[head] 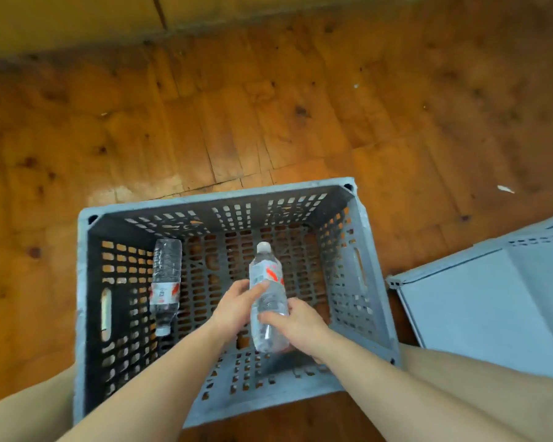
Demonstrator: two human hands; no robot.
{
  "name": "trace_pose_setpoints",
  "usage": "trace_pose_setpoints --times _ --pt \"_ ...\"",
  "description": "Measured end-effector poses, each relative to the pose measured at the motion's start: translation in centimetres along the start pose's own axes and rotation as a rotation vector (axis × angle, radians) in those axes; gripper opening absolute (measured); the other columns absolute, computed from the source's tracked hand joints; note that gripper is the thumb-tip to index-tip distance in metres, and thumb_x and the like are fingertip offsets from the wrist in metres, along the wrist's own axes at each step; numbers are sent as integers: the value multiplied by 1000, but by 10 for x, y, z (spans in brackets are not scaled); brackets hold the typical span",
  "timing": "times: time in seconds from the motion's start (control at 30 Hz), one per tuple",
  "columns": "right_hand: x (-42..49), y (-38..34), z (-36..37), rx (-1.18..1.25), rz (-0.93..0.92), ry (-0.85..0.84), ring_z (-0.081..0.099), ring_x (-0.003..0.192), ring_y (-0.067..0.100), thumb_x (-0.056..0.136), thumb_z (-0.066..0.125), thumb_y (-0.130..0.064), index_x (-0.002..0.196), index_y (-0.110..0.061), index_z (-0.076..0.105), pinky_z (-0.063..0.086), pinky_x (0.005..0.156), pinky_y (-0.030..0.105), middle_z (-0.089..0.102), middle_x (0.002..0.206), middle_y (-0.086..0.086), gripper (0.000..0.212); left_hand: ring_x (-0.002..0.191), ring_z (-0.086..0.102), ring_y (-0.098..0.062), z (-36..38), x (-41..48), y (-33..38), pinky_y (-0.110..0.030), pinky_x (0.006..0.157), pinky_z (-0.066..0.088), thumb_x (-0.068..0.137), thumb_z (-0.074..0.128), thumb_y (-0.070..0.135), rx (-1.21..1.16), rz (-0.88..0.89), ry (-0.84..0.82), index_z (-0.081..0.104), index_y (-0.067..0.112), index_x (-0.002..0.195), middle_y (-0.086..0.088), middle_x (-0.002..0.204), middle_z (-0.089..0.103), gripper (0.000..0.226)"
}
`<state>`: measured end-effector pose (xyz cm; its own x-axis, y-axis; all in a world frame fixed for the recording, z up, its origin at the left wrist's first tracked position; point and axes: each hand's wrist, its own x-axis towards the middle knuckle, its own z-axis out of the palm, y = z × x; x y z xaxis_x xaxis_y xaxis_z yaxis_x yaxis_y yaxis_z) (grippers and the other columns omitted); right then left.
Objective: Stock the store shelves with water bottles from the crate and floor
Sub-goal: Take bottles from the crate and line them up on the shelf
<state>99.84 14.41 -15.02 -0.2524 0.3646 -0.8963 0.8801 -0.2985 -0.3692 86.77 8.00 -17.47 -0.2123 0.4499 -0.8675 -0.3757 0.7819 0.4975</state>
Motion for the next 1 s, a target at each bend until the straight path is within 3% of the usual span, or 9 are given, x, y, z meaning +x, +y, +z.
trace_pose_setpoints --times 0.1,0.2,0.27,0.37,0.47,0.57,0.7,0.83,1.0 --pt "-84 -10 13 -100 -181 -34 64 97 7 79 71 -57 113 -28 57 49 73 24 66 109 -11 47 88 75 -30 -3 -62 5 -39 73 61 90 73 36 -235 34 60 68 7 112 -15 99 76 36" --pt "-139 -6 23 -26 -310 -28 64 97 0 83 70 -59 118 -37 54 53 81 22 66 112 -17 45 81 74 -34 -5 -114 4 -43 71 61 85 78 35 -346 100 154 68 7 108 -19 92 74 38" --pt "-178 1 29 62 -345 -67 69 92 3 84 70 -59 122 -39 53 59 85 29 67 114 -17 46 79 73 -37 -7 -157 2 -48 75 60 86 74 31 -396 184 217 67 8 108 -20 88 72 32" --pt "-218 17 42 269 -329 -223 76 90 23 82 76 -55 127 -27 54 62 86 45 72 115 -1 57 80 72 -34 -6 -216 -2 -46 75 59 90 69 31 -478 284 246 65 10 112 -18 89 71 31" --pt "-251 32 54 295 -357 -301 75 87 30 76 78 -57 134 -22 51 61 88 49 72 116 9 73 83 73 -28 1 -267 -13 -37 69 57 94 66 32 -460 365 238 64 16 110 -13 93 73 23" --pt "-276 53 61 259 -402 -313 74 83 27 71 79 -58 137 -22 50 61 86 44 72 115 9 80 90 74 -29 4 -302 -39 -40 73 59 93 68 39 -429 426 199 62 16 117 -13 101 74 33" --pt "-296 85 71 91 -427 -348 72 74 21 81 76 -48 132 -20 55 61 83 38 73 109 5 62 102 70 -36 3 -324 -92 -47 88 57 85 74 42 -447 343 130 60 7 127 -21 109 71 56" --pt "-312 97 72 12 -476 -347 70 71 18 92 70 -37 129 -22 55 60 70 24 70 110 4 42 87 72 -32 14 -338 -106 -45 82 58 92 71 29 -507 334 239 60 4 125 -17 93 73 43" --pt "-318 113 67 36 -532 -203 72 75 23 82 77 -41 128 -22 53 61 76 34 72 108 3 56 92 71 -34 37 -353 -92 -47 83 58 93 71 21 -471 420 216 58 6 126 -16 98 71 38"
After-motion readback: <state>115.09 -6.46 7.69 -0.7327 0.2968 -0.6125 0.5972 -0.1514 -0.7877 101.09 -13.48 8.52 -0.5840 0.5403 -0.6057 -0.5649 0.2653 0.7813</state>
